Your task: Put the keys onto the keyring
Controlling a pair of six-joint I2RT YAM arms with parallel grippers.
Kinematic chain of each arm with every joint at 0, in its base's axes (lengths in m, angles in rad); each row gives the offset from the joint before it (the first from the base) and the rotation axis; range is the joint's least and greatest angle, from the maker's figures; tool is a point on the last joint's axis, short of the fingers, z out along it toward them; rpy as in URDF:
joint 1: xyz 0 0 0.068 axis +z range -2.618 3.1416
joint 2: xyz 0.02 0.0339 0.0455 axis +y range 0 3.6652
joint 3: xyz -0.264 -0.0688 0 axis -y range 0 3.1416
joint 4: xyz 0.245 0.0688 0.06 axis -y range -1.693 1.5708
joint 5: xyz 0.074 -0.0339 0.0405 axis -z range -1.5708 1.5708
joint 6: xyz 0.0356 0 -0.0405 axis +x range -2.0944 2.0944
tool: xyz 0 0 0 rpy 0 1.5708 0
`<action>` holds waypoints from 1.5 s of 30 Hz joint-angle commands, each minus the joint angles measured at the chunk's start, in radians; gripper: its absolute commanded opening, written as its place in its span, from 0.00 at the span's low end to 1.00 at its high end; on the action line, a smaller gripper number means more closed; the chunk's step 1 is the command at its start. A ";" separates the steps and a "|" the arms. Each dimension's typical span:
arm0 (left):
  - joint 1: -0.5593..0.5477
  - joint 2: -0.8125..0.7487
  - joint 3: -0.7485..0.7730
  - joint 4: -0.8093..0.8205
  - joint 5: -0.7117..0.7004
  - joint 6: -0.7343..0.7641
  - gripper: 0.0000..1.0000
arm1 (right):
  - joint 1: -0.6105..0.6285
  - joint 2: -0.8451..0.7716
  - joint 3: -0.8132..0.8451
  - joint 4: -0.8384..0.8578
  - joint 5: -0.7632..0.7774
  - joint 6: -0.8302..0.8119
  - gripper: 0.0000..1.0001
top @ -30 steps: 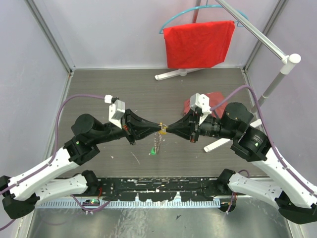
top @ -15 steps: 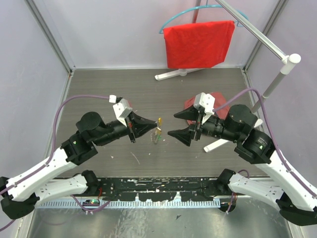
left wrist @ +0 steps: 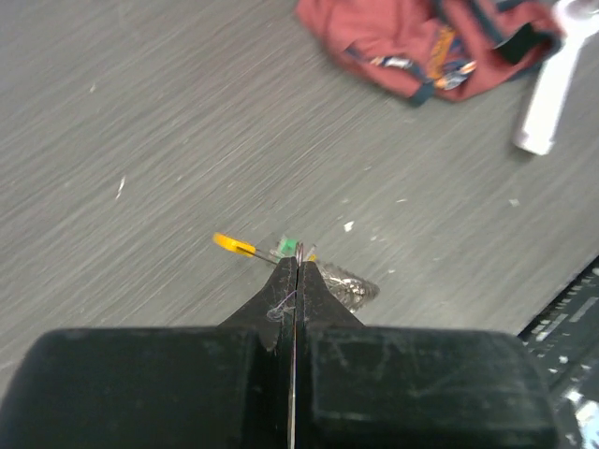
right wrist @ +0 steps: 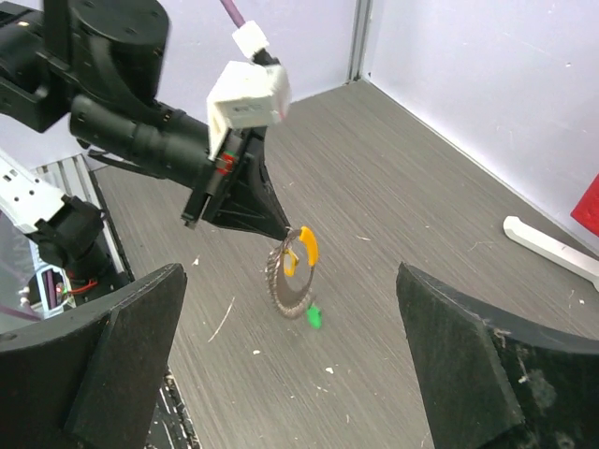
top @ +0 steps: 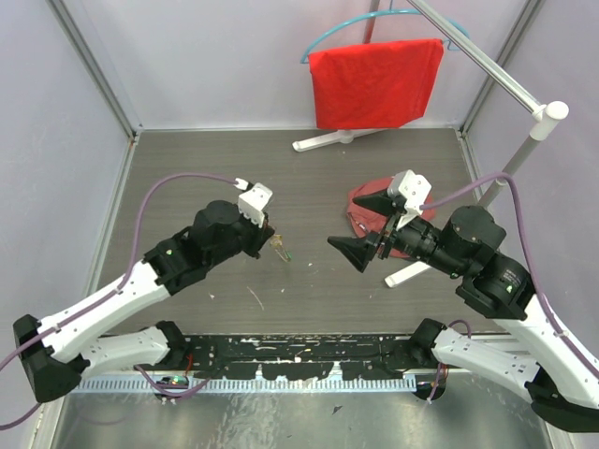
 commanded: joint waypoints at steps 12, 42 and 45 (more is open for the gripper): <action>0.052 0.376 0.059 0.121 0.086 0.042 0.26 | 0.001 -0.032 -0.014 0.023 0.063 0.025 1.00; 0.070 -0.441 -0.158 0.025 -0.454 -0.013 0.98 | 0.001 -0.262 -0.178 0.054 0.923 0.156 1.00; 0.069 -0.462 -0.172 0.005 -0.463 -0.022 0.98 | 0.000 -0.285 -0.203 0.058 0.927 0.166 1.00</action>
